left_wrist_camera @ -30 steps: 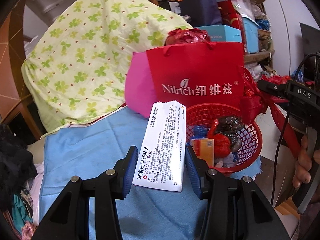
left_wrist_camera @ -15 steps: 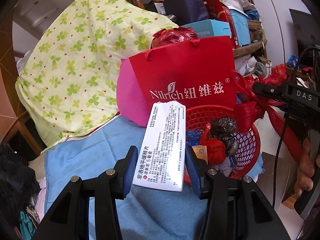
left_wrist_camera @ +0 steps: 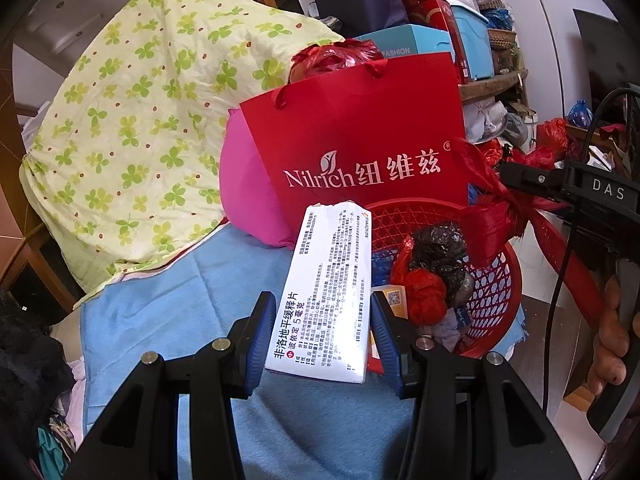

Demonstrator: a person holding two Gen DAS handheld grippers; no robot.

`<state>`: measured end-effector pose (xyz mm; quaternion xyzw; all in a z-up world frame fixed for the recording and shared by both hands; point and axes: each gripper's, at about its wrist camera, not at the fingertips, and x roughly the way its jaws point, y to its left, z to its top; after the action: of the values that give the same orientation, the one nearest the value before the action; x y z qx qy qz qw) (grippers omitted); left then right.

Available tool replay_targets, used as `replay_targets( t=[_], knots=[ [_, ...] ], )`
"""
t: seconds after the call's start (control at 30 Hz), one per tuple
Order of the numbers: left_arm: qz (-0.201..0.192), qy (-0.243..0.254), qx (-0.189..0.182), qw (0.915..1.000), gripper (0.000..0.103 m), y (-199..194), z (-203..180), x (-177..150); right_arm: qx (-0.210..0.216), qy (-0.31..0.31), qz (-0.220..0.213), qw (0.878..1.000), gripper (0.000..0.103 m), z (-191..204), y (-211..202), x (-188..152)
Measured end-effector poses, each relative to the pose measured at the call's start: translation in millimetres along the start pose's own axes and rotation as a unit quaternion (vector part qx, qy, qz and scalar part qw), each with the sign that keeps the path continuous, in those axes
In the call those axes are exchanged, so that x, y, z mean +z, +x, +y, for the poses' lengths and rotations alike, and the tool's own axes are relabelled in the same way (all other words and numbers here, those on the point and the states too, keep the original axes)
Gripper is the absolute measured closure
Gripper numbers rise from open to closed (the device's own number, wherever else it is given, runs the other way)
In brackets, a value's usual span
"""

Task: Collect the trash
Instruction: 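Lower the white box and red ribbon into the red basket and open both tools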

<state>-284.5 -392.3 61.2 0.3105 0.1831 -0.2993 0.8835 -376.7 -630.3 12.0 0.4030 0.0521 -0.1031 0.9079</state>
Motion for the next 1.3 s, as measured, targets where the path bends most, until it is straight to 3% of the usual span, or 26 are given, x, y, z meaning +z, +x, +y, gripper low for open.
replay_targets(
  t=[0.6, 0.8, 0.97, 1.13, 1.2, 1.3],
  knots=[
    [0.021, -0.003, -0.033, 0.9992, 0.053, 28, -13, 2, -0.023, 0.015, 0.003, 1.0, 0.063, -22, 3, -1],
    [0.042, -0.048, -0.095, 0.9935, 0.053, 45, 0, 4, -0.027, 0.013, 0.003, 1.0, 0.063, -24, 9, 3],
    [0.059, -0.109, -0.151, 0.9807, 0.053, 66, 17, 12, -0.022, 0.01, -0.003, 1.0, 0.062, -19, 21, 11],
    [0.052, -0.145, -0.154, 0.976, 0.052, 87, 28, 17, -0.015, 0.018, -0.006, 1.0, 0.062, -11, 44, 15],
    [0.06, -0.146, -0.154, 0.9754, 0.046, 96, 28, 16, -0.012, 0.024, 0.001, 1.0, 0.062, -10, 54, 14],
    [0.066, -0.148, -0.155, 0.9745, 0.041, 99, 30, 8, -0.007, 0.035, 0.023, 0.999, 0.045, -11, 67, 8]
  ],
)
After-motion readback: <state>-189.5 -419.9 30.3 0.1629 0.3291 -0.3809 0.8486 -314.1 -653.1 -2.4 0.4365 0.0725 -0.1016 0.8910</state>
